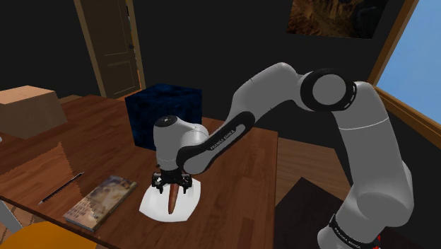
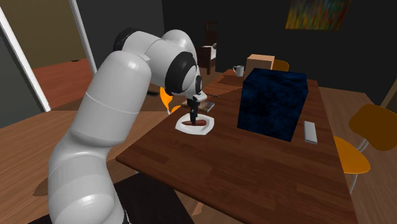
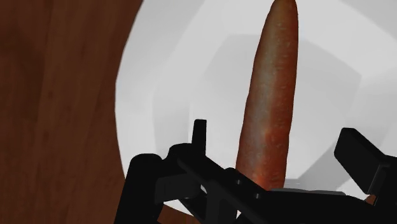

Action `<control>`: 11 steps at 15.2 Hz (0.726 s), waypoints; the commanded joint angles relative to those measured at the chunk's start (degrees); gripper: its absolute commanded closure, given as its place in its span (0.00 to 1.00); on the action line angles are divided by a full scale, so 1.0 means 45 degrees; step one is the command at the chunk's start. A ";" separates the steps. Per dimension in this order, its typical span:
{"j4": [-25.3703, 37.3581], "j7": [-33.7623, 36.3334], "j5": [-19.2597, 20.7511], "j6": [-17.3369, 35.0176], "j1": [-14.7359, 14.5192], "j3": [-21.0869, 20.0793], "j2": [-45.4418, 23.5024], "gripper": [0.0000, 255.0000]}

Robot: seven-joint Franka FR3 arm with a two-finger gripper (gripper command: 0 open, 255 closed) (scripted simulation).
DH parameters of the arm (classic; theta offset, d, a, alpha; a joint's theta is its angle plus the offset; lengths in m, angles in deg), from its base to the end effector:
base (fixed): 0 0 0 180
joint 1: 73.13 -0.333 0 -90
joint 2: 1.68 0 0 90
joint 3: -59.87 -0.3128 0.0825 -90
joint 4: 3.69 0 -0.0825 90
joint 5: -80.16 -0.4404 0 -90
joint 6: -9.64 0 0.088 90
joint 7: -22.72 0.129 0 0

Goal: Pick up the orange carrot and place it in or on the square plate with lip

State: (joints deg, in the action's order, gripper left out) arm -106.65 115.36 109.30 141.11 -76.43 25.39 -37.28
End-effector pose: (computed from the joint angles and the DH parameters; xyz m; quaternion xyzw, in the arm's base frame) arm 0.5685 0.3974 0.1905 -0.9378 0.3463 -0.0241 0.0004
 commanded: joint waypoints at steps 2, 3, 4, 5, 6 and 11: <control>0.0057 -0.0298 -0.0513 -0.0688 0.0265 -0.0411 0.0703 0.00; 0.0094 -0.0391 -0.0671 -0.0906 0.0342 -0.0529 0.0911 0.00; 0.0094 -0.0392 -0.0671 -0.0906 0.0341 -0.0529 0.0911 0.00; 0.0092 -0.0392 -0.0672 -0.0905 0.0342 -0.0529 0.0913 0.00; 0.0094 -0.0392 -0.0672 -0.0906 0.0341 -0.0529 0.0912 0.00; 0.0094 -0.0392 -0.0671 -0.0906 0.0341 -0.0528 0.0911 0.00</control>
